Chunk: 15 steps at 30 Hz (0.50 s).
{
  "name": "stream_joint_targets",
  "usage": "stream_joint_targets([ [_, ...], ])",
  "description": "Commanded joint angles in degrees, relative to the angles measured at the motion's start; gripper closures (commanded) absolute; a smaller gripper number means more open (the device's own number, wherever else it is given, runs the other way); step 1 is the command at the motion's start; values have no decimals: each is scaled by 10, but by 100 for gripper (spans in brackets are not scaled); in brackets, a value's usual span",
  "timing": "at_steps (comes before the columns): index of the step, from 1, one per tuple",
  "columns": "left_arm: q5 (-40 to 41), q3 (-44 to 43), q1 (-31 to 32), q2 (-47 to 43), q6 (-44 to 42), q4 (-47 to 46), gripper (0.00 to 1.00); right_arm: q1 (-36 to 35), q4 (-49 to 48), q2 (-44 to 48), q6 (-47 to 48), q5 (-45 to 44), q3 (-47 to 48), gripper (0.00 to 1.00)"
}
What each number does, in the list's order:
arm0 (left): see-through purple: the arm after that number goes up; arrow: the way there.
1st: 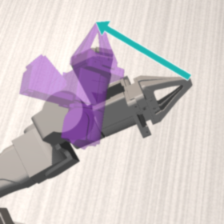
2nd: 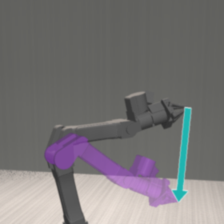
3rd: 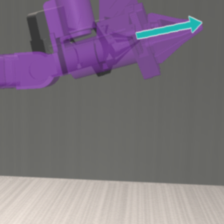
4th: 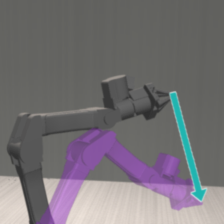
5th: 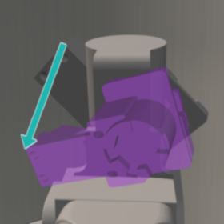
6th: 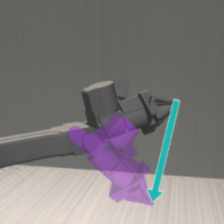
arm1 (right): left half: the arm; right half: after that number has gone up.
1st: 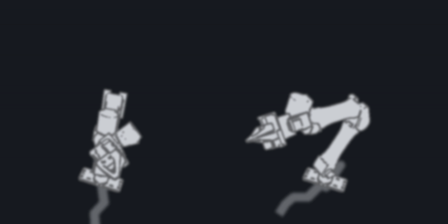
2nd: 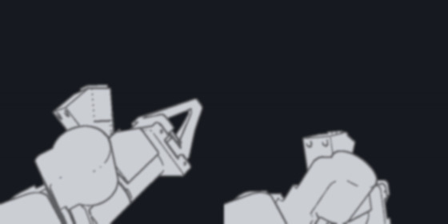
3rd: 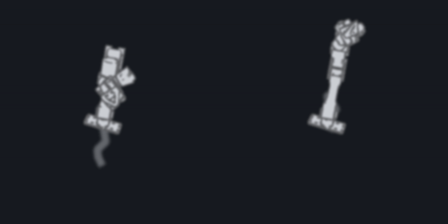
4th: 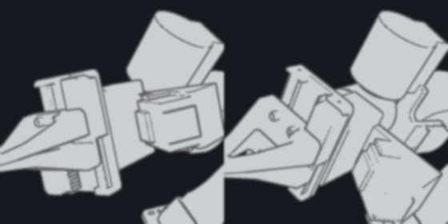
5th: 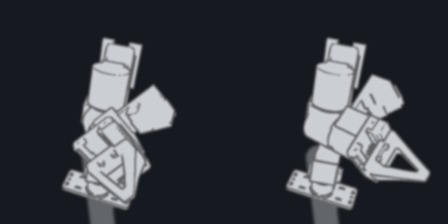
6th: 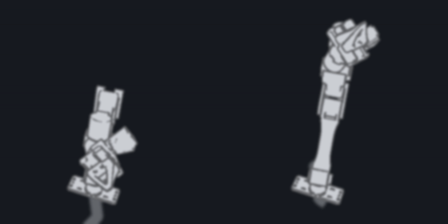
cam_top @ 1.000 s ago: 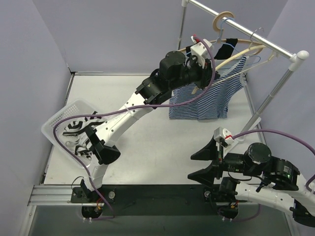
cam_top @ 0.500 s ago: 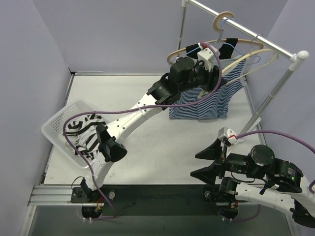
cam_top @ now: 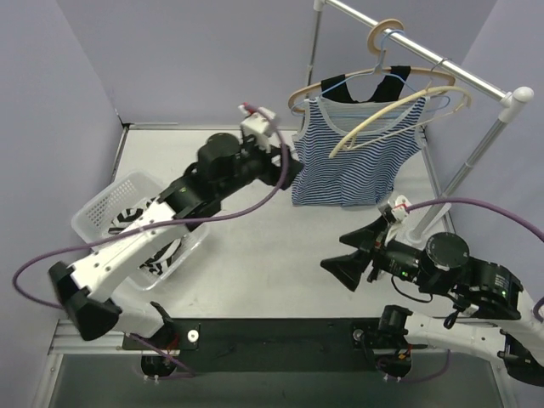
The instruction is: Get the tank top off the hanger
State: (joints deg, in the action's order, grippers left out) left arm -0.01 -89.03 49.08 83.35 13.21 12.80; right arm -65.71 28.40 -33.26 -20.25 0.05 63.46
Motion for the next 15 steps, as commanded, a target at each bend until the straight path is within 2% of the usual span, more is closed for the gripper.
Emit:
stream_joint_targets([
  [1, 44, 172, -43, -181, -13, -33, 15, -2, -64, -79, 46, -123, 62, 20],
  [3, 49, 260, -57, -236, -29, -23, 13, 0, -94, -125, 66, -160, 104, 21],
  [4, 54, 281, -58, -282, -35, -3, 11, 0, -100, -143, 78, -164, 126, 21],
  [8, 60, 359, -61, -371, -55, 59, 6, 13, -135, -247, 156, -205, 215, 23],
  [11, 41, 415, -61, -423, -57, 85, 3, 79, -137, -312, 173, -197, 295, 27],
  [12, 34, 430, -61, -447, -54, 83, 3, 122, -137, -327, 180, -190, 329, 29],
  [13, 29, 464, -61, -456, -49, 70, 3, 140, -136, -341, 187, -190, 349, 32],
  [15, 9, 475, -62, -469, -31, 64, 3, 190, -137, -380, 214, -187, 394, 34],
])
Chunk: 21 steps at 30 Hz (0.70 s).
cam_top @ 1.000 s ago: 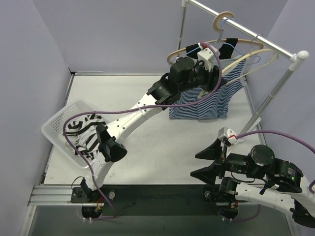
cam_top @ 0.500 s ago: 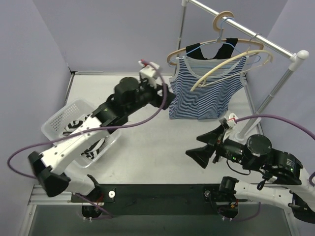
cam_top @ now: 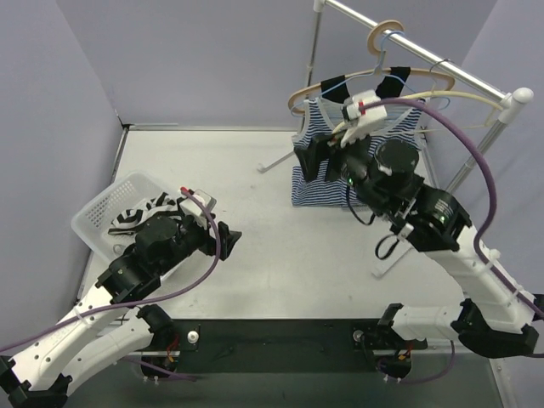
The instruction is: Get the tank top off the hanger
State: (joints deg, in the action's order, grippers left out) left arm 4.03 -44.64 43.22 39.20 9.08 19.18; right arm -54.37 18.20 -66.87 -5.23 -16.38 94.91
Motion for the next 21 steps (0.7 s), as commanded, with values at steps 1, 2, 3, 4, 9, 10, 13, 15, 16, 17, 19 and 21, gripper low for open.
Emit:
stream_joint_targets([
  [1, -39, 24, -2, -26, 9, 2, 3, 94, -35, -57, 68, -23, 92, 34],
  [2, -40, 20, -2, -25, 7, 7, 3, 109, -34, -78, 72, -21, 104, 35],
  [3, -40, 20, -2, -25, 7, 9, 3, 124, -34, -86, 71, -16, 116, 35],
  [4, -40, 20, -2, -25, 8, 10, 3, 157, -34, -95, 66, -3, 133, 37],
  [9, -58, 19, -8, -24, 10, 15, 3, 232, -34, -143, 52, 17, 182, 45],
  [10, -74, 18, -11, -22, 11, 16, 3, 252, -26, -153, 36, 17, 192, 46],
  [13, -91, 10, -28, -17, 8, 31, 3, 285, -5, -192, 20, 31, 228, 49],
  [15, -94, 11, -35, -22, 8, 34, 3, 308, -5, -201, 18, 42, 238, 51],
  [16, -95, 13, -36, -25, 7, 33, 3, 315, -4, -210, 17, 44, 243, 52],
  [17, -98, 14, -37, -28, 6, 31, 3, 326, -4, -214, 17, 50, 246, 53],
  [19, -98, 18, -38, -33, 3, 30, 3, 334, -4, -228, 20, 50, 256, 57],
  [21, -95, 18, -44, -36, 1, 32, 3, 340, -5, -233, 28, 44, 258, 61],
])
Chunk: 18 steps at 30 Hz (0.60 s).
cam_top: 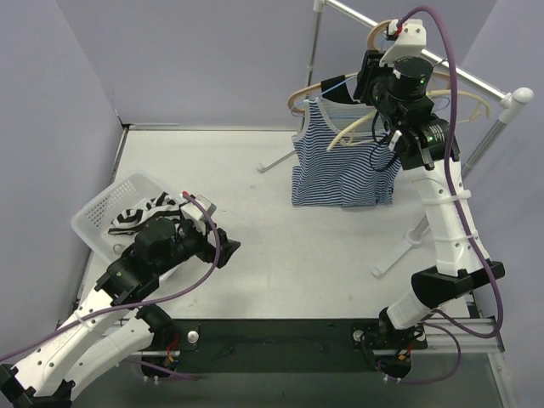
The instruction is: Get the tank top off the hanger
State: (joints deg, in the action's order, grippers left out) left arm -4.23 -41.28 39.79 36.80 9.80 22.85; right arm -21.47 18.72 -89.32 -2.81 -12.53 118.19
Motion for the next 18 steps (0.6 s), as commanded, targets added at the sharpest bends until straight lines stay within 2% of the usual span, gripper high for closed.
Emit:
stream_joint_targets([
  [1, -12, -15, -12, -14, -7, -4, 3, 11, -11, -15, 7, 1, 25, 61],
  [18, -25, -8, -33, -25, -10, -14, 3, 47, -47, -35, 36, -5, 34, 60],
])
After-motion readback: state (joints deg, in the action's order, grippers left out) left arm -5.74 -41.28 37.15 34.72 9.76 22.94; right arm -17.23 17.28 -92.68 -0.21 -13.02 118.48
